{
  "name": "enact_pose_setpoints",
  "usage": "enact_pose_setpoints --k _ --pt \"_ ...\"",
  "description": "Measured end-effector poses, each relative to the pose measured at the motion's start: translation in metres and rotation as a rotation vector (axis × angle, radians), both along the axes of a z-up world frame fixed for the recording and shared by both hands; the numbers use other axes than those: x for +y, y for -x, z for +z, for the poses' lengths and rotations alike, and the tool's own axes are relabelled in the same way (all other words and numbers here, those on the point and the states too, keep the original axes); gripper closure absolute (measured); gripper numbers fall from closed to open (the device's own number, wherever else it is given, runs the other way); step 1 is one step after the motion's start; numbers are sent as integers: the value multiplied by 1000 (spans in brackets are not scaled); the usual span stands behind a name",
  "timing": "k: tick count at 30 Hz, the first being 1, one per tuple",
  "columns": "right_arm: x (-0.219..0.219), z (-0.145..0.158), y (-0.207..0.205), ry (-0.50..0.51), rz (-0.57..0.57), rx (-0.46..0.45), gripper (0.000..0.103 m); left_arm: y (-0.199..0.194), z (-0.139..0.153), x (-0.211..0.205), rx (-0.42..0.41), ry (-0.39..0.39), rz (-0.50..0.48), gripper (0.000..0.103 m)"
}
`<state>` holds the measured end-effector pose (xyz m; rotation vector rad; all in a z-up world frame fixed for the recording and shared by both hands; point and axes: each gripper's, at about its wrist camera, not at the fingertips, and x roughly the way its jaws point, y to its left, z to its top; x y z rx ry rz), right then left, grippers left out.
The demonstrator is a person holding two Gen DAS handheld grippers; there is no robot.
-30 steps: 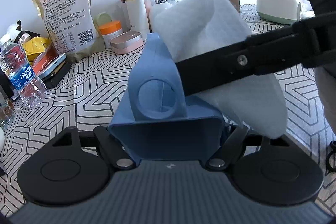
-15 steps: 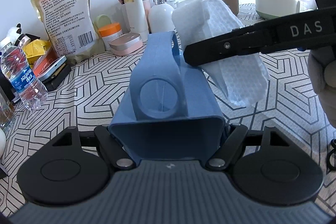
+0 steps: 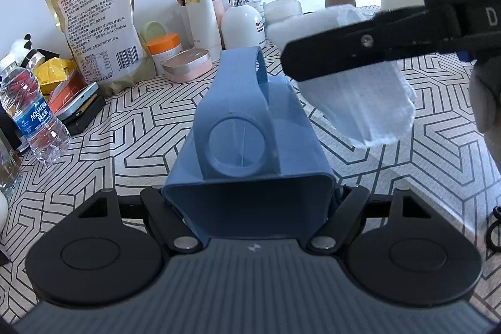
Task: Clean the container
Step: 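Hold the container with the left tool while the right tool wipes its side again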
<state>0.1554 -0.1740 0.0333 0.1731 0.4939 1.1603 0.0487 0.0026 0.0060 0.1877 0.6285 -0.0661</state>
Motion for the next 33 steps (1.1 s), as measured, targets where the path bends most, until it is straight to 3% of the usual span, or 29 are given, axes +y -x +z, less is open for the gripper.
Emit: enact_pose_setpoints --k 2,4,5,6,15,19,29,33 --pt "-2 -2 -2 -3 1 20 55 0 0 0 0 1 0 27" --pt "-1 -4 -4 15 -9 26 69 0 0 0 0 2 -1 27" --pt "0 -5 -5 21 -13 28 88 0 0 1 1 2 -2 27" --pt "0 -5 -5 21 -11 30 91 0 0 1 1 3 -2 27" --pt "13 -1 13 20 75 -47 92 1 1 2 4 10 0 25" --pt "17 -2 15 -31 208 26 92 1 2 3 5 16 -6 26" --pt "13 -2 4 46 5 -40 92 -1 1 4 0 -2 -5 27" --pt "11 -6 0 2 64 10 91 -2 1 4 1 2 -4 26"
